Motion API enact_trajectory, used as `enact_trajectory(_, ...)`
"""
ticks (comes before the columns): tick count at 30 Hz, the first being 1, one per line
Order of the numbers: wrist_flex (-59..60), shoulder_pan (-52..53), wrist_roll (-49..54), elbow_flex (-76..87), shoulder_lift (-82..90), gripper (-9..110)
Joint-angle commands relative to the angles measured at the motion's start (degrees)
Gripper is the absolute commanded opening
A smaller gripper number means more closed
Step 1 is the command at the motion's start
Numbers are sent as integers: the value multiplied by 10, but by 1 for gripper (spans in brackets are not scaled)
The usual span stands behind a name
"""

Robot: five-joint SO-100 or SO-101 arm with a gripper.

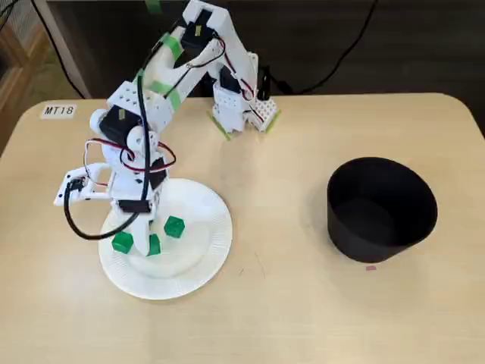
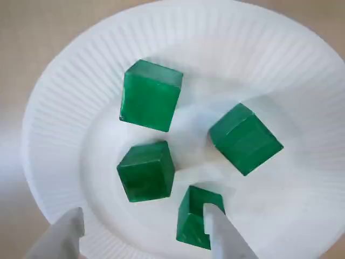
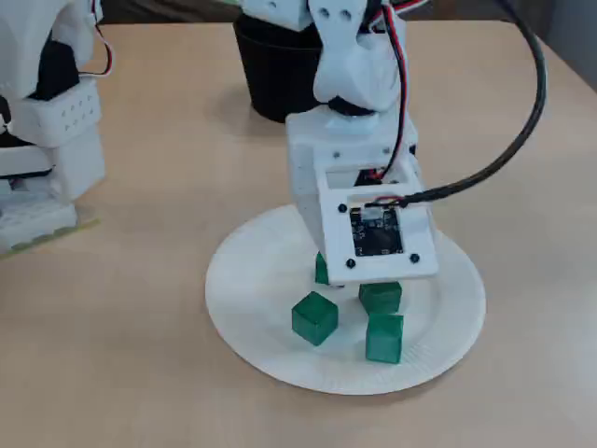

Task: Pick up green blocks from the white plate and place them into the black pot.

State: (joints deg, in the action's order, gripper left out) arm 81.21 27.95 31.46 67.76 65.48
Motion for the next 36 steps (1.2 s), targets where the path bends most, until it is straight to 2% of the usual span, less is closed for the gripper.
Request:
enact_trajectory(1, -4, -3, -4, -30, -1, 31)
enact_trajectory(23, -4, 11, -19, -111, -96, 23)
enact_trajectory(25, -4, 14, -22, -122, -107, 19)
enact_trajectory(29, 3, 18, -44, -172, -140, -2)
enact_trajectory(36, 56, 21, -30, -238, -149, -2)
